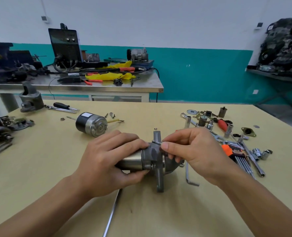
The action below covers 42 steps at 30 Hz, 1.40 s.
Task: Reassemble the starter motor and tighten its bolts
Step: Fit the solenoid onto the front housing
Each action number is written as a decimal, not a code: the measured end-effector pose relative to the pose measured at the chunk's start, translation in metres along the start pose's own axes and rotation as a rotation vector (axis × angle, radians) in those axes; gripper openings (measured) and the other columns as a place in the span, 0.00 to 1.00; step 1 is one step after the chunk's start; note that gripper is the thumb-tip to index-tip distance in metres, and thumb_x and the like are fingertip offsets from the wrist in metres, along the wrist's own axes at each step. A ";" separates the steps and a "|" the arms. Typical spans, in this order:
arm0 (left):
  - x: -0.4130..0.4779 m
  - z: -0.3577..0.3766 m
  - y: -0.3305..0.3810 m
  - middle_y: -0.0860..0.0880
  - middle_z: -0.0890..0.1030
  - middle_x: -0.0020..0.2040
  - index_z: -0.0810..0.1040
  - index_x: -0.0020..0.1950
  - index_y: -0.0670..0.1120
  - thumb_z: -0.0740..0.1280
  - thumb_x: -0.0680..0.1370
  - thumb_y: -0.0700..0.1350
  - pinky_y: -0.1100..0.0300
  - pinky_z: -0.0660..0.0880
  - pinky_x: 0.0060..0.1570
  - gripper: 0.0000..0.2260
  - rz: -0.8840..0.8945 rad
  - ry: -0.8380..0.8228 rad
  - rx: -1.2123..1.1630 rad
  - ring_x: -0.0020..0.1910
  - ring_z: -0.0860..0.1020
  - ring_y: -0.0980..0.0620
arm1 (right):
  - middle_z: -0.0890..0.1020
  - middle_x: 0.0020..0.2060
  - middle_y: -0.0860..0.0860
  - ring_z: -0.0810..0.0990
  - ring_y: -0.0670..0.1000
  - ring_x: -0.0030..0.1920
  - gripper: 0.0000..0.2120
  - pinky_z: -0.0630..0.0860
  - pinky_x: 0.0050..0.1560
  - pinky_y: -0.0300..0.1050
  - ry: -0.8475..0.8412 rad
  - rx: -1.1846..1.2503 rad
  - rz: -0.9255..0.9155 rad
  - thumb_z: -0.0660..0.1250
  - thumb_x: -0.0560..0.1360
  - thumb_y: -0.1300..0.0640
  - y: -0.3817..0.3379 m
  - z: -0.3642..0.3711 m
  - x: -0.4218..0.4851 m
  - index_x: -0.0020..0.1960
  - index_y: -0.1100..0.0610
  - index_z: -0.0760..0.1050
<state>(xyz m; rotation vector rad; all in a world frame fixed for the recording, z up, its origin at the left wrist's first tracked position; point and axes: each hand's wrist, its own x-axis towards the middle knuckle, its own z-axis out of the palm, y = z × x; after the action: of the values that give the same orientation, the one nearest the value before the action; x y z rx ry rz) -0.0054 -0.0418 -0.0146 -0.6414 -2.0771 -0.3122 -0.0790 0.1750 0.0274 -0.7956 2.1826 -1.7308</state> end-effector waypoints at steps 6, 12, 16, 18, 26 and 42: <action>-0.001 0.000 -0.001 0.48 0.84 0.51 0.81 0.57 0.46 0.78 0.71 0.51 0.51 0.77 0.40 0.18 -0.007 0.006 -0.033 0.42 0.81 0.48 | 0.86 0.33 0.49 0.83 0.44 0.32 0.05 0.78 0.35 0.34 -0.099 -0.202 -0.057 0.75 0.73 0.61 -0.008 -0.008 0.004 0.44 0.52 0.85; 0.000 0.000 -0.001 0.50 0.84 0.52 0.79 0.58 0.48 0.78 0.71 0.51 0.52 0.77 0.41 0.19 -0.017 -0.001 -0.046 0.43 0.79 0.51 | 0.86 0.34 0.46 0.84 0.45 0.34 0.05 0.79 0.36 0.34 -0.131 -0.316 -0.134 0.76 0.73 0.59 -0.017 -0.012 0.009 0.44 0.49 0.85; 0.001 -0.002 0.002 0.52 0.84 0.52 0.80 0.59 0.48 0.78 0.70 0.52 0.54 0.77 0.42 0.20 -0.054 -0.030 -0.056 0.43 0.79 0.53 | 0.86 0.34 0.48 0.83 0.43 0.33 0.06 0.79 0.37 0.35 -0.164 -0.242 -0.128 0.74 0.73 0.60 -0.014 -0.004 0.012 0.42 0.49 0.86; 0.002 -0.005 0.004 0.54 0.83 0.51 0.77 0.61 0.49 0.78 0.68 0.54 0.55 0.77 0.42 0.25 -0.135 -0.061 -0.057 0.44 0.79 0.54 | 0.86 0.35 0.51 0.83 0.44 0.34 0.07 0.79 0.37 0.36 -0.165 -0.173 -0.121 0.74 0.74 0.61 -0.012 -0.002 0.010 0.42 0.50 0.86; 0.007 -0.012 0.013 0.59 0.82 0.48 0.79 0.63 0.50 0.73 0.66 0.63 0.54 0.79 0.41 0.30 -0.257 -0.201 0.016 0.44 0.76 0.56 | 0.84 0.31 0.52 0.79 0.44 0.29 0.09 0.76 0.30 0.35 -0.180 -0.065 -0.035 0.72 0.75 0.63 -0.005 -0.002 0.011 0.43 0.50 0.86; 0.014 -0.018 0.019 0.57 0.82 0.44 0.82 0.56 0.50 0.73 0.69 0.63 0.53 0.76 0.38 0.22 -0.218 -0.264 0.004 0.40 0.74 0.53 | 0.76 0.22 0.46 0.70 0.42 0.23 0.13 0.66 0.25 0.33 -0.068 -0.119 -0.075 0.66 0.79 0.53 0.008 0.013 0.004 0.38 0.55 0.82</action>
<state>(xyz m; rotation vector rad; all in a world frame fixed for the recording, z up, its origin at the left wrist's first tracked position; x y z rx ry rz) 0.0116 -0.0295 0.0067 -0.4737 -2.4073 -0.3620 -0.0773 0.1629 0.0172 -0.9627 2.2539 -1.5942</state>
